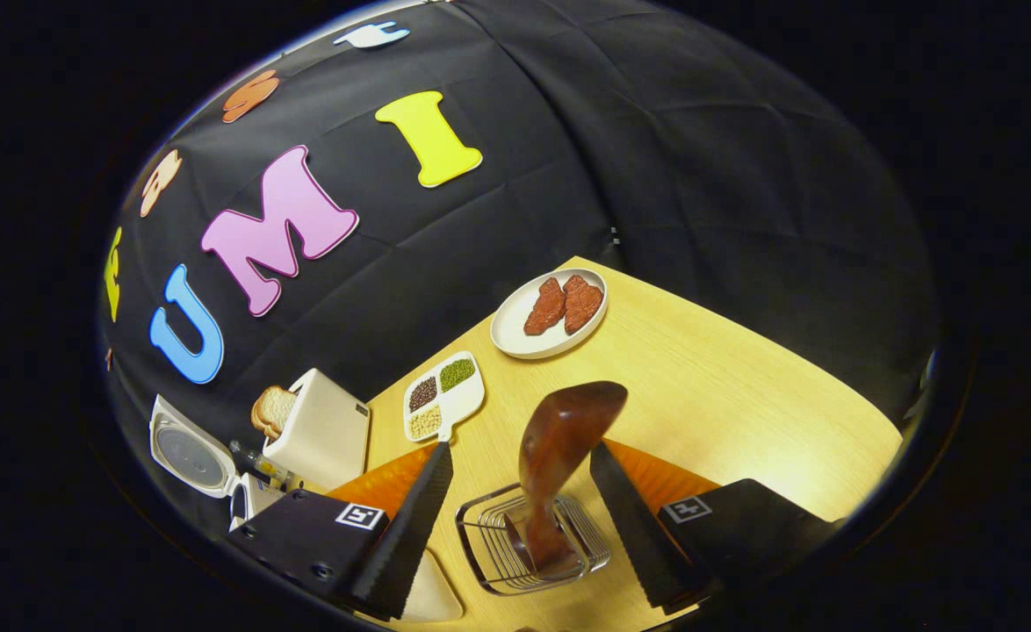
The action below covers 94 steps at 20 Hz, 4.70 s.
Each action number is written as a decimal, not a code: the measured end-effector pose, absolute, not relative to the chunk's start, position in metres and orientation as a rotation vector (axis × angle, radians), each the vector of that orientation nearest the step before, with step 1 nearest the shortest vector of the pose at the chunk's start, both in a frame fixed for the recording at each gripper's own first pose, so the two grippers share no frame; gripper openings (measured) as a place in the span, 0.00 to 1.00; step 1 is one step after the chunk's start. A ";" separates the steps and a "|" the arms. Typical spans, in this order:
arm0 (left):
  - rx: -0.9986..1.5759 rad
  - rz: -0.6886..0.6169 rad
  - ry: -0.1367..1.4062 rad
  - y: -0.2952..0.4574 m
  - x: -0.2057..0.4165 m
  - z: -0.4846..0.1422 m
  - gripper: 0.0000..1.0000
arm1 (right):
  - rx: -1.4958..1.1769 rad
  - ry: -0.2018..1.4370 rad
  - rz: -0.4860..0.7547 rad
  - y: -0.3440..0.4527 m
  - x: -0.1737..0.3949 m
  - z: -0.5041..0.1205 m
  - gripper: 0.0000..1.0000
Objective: Close the left gripper, press the button to open the rice cooker; take a wooden spoon from the chopstick holder with the right hand, scoop a spoonful of rice and pour it into the rice cooker, then put the wooden spoon back into the chopstick holder.
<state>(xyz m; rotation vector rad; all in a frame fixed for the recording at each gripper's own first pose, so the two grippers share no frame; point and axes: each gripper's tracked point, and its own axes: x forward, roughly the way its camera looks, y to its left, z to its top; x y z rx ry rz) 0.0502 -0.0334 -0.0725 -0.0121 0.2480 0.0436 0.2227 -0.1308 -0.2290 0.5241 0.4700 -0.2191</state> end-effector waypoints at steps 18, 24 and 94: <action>-0.030 0.151 -0.008 0.094 0.168 0.113 0.95 | 0.030 0.257 -0.133 -0.102 0.104 -0.112 0.99; 0.016 0.199 -0.088 0.131 0.237 0.168 0.95 | -0.018 0.202 -0.086 -0.067 0.090 -0.089 0.99; -0.072 0.355 0.222 0.097 0.279 -0.096 1.00 | -0.050 0.411 0.209 0.001 0.037 -0.158 0.99</action>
